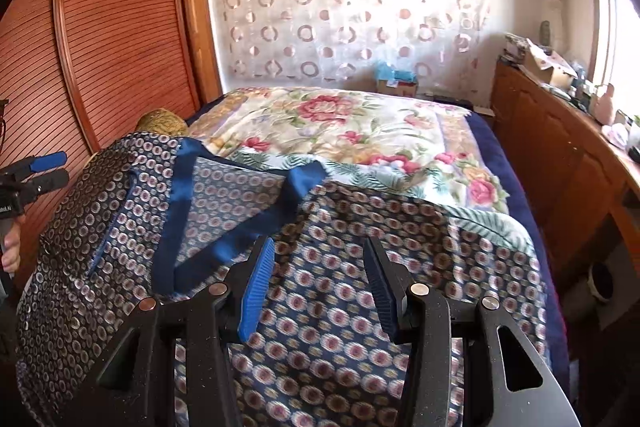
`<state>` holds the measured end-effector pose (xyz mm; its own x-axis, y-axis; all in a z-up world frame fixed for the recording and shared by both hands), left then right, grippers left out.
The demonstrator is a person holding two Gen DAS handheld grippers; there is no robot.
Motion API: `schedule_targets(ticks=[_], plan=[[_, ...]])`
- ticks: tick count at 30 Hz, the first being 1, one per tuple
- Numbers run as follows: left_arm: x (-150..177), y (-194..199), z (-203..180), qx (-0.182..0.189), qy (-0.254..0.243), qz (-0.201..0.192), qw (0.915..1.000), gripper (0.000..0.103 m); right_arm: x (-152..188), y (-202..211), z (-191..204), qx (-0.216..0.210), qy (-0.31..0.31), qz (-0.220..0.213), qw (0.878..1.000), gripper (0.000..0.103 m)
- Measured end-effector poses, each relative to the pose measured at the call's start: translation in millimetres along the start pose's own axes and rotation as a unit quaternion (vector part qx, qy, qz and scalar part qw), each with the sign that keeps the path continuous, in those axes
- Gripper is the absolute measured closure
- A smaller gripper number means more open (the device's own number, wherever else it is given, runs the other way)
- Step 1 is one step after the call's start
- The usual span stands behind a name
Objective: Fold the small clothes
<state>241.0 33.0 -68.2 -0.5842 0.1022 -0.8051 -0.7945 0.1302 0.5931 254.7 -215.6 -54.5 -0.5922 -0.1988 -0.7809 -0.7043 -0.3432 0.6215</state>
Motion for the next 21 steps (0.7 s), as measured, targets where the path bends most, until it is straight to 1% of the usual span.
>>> schedule_targets(ticks=[2,3,6,12,15,19,21], plan=[[3,-11,-11,0.012,-0.003,0.008,0.9999,0.017,5,6,-12,0.009,-0.005,0.002,1.0,0.054],[5,-16,-16,0.018,-0.005,0.013,0.9997,0.017,7,8,-18,0.013,-0.007,0.003,1.0,0.05],[11,-32,-30,0.028,-0.013,0.027,0.9992,0.017,18,14,-40,0.035,-0.017,0.013,0.999,0.045],[34,-63,-56,0.053,-0.035,0.066,0.9958,0.018,44,30,-95,0.098,-0.041,0.031,0.994,0.045],[42,-72,-63,0.058,-0.044,0.082,0.9939,0.017,62,35,-122,0.128,-0.052,0.048,0.989,0.045],[51,-82,-70,0.063,-0.056,0.099,0.9915,0.017,82,33,-150,0.139,-0.081,0.076,0.984,0.045],[54,-85,-72,0.065,-0.058,0.105,0.9906,0.018,88,27,-157,0.135,-0.092,0.089,0.983,0.045]])
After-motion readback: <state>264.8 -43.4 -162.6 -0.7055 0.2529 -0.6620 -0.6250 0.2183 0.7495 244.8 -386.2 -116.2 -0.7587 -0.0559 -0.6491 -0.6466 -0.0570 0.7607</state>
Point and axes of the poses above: each gripper's, at about its wrist camera, not at the fingertips, and y roughly against the way its jaws point, z to its left, x to its underside, the point moved 10 cm from there along -y, roughly the way its jaws point, and after that the axes turned 3 degrees about -y, right-handed, at the moved point
